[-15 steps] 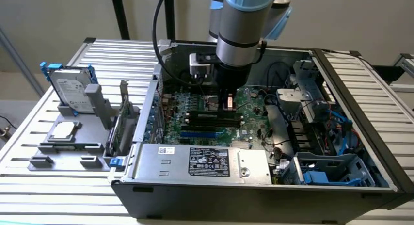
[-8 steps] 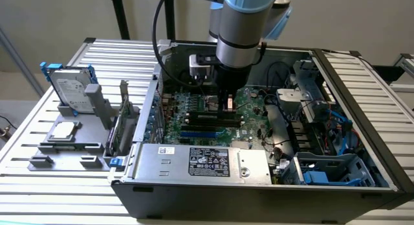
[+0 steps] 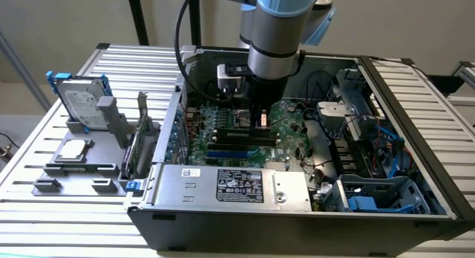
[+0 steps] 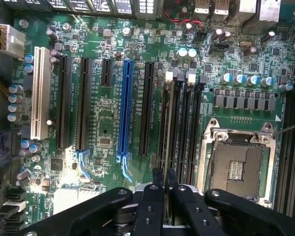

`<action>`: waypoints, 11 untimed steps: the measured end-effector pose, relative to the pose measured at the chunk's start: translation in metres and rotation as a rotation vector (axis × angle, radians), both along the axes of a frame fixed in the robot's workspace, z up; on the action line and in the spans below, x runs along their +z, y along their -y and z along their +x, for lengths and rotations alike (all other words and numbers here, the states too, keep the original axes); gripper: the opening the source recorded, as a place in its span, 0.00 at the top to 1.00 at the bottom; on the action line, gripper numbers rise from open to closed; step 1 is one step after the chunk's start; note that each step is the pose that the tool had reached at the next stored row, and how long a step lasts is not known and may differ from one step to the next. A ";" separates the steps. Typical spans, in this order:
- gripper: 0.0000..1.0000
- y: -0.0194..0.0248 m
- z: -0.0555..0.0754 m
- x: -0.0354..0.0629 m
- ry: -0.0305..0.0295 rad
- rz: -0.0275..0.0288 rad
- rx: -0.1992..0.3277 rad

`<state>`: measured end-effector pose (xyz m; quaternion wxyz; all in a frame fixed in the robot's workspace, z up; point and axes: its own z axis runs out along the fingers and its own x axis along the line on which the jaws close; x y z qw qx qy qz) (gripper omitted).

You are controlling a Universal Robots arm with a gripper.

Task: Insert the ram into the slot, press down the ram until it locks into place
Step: 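Insert the ram into the slot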

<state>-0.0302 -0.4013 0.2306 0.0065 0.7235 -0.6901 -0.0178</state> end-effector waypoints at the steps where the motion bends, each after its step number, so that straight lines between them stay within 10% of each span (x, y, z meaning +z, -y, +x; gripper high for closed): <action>1: 0.86 0.0001 0.000 -0.0003 -0.0001 -0.0002 0.000; 11: 0.86 0.0001 0.000 -0.0036 -0.0001 -0.0011 0.000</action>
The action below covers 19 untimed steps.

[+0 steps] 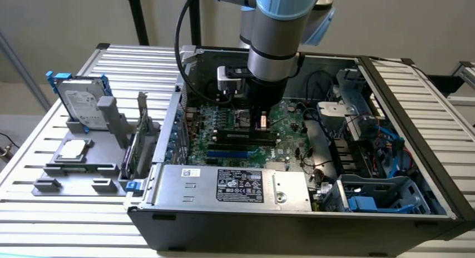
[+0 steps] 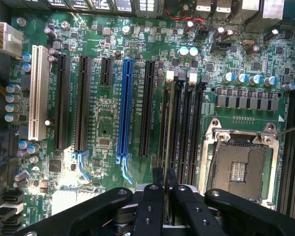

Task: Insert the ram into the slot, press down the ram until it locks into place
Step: 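Insert the ram into the slot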

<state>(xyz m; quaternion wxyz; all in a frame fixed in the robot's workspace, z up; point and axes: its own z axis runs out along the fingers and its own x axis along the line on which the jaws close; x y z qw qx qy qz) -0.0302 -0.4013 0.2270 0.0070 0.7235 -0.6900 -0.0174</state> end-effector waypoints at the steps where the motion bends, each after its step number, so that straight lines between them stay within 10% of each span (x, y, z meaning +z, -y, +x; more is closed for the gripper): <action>1: 0.86 0.0000 0.000 -0.0002 0.0000 -0.0001 0.000; 19: 0.86 0.0000 0.000 -0.0043 0.0000 -0.0010 0.000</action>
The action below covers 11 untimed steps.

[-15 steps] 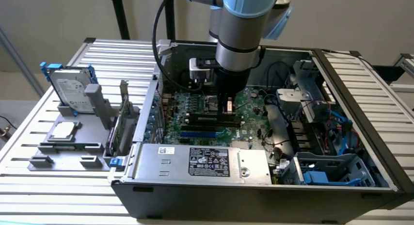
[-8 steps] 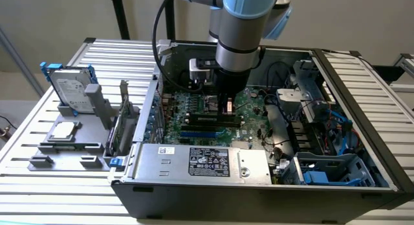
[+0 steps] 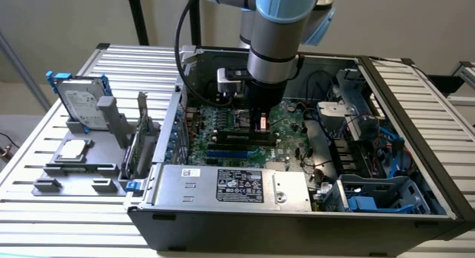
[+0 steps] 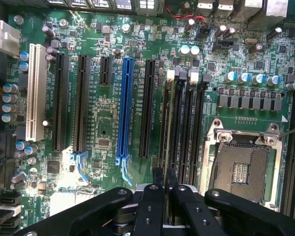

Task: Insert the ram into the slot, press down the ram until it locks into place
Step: 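Insert the ram into the slot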

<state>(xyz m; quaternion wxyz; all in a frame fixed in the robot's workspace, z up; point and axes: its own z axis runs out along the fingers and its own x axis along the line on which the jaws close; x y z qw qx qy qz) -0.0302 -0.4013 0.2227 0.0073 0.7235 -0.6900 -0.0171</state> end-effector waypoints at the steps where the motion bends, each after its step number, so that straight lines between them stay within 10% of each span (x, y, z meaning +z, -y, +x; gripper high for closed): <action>1: 0.85 0.0000 0.000 -0.0001 0.0000 0.0000 0.000; 11: 0.72 0.0000 0.000 0.0163 -0.0003 0.0028 0.000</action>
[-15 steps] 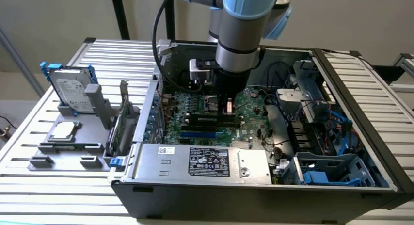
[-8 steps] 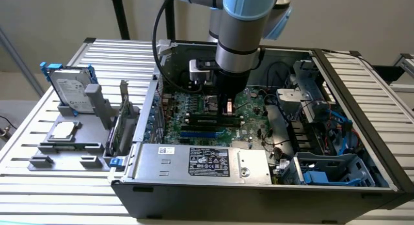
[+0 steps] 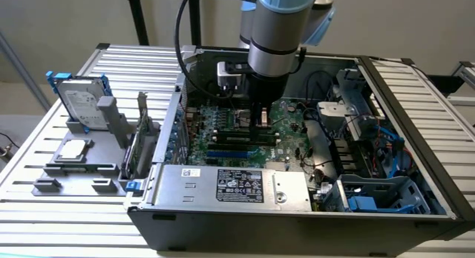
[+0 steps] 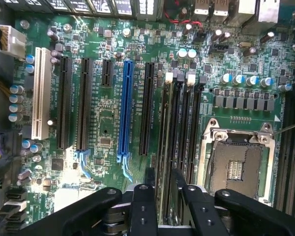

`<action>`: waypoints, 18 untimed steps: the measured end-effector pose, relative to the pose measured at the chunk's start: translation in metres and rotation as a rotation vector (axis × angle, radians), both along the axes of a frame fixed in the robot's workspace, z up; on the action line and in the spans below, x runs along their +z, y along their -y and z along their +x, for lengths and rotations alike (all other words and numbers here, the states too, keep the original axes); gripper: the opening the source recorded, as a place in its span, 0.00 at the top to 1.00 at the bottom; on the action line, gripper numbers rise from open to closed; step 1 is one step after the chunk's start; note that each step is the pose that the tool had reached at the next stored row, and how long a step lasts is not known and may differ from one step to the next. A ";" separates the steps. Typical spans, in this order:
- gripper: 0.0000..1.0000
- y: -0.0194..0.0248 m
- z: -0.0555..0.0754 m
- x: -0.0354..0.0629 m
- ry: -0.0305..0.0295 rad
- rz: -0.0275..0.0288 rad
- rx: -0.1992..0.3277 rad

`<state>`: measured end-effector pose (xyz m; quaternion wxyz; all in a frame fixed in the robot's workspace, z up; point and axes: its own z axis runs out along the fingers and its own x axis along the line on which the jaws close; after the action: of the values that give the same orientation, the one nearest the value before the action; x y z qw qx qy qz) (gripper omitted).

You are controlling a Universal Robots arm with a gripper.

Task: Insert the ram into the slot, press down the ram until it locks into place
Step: 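Insert the ram into the slot, then press down the ram until it locks into place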

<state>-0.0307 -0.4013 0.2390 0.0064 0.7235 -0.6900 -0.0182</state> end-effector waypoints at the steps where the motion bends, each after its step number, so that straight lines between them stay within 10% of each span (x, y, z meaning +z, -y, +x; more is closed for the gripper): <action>1: 0.72 0.0000 -0.001 0.0028 -0.0003 -0.0002 0.000; 18: 0.89 0.0000 -0.009 0.0080 -0.0009 0.0004 0.000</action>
<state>-0.0401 -0.4014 0.2470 0.0066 0.7235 -0.6900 -0.0186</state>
